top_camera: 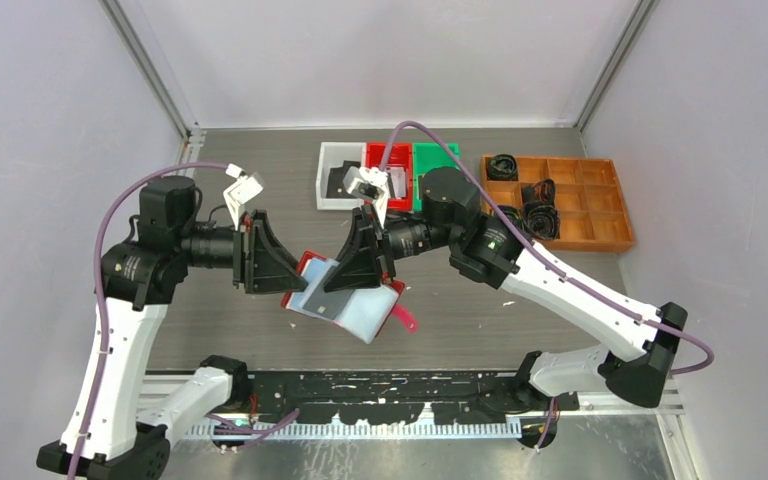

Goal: Take the credit cards out of the card holder
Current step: Remove the credit card from the card holder.

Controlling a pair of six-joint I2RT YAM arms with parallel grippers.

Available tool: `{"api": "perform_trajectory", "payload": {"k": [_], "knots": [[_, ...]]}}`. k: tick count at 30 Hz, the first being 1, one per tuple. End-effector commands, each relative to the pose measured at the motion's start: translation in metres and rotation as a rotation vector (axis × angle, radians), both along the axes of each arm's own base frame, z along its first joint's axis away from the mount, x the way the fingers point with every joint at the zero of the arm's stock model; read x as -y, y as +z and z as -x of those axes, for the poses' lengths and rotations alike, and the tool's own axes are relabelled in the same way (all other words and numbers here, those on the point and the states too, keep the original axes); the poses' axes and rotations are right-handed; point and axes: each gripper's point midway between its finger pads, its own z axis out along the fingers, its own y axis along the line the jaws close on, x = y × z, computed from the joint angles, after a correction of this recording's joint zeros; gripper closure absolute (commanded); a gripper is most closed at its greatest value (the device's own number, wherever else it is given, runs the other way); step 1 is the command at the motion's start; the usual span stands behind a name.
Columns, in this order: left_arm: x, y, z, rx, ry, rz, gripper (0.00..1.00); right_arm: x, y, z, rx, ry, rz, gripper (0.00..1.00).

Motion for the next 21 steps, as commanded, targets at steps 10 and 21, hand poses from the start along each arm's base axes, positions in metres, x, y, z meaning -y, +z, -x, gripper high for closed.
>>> {"api": "perform_trajectory", "payload": {"k": [10, 21], "knots": [[-0.001, -0.001, 0.025, -0.017, -0.112, 0.007, 0.45, -0.001, 0.042, 0.012, 0.11, 0.053, -0.106, 0.92], [0.005, -0.007, 0.011, 0.021, -0.075, -0.036, 0.87, -0.014, 0.043, 0.018, 0.117, 0.088, -0.122, 0.88]]}}
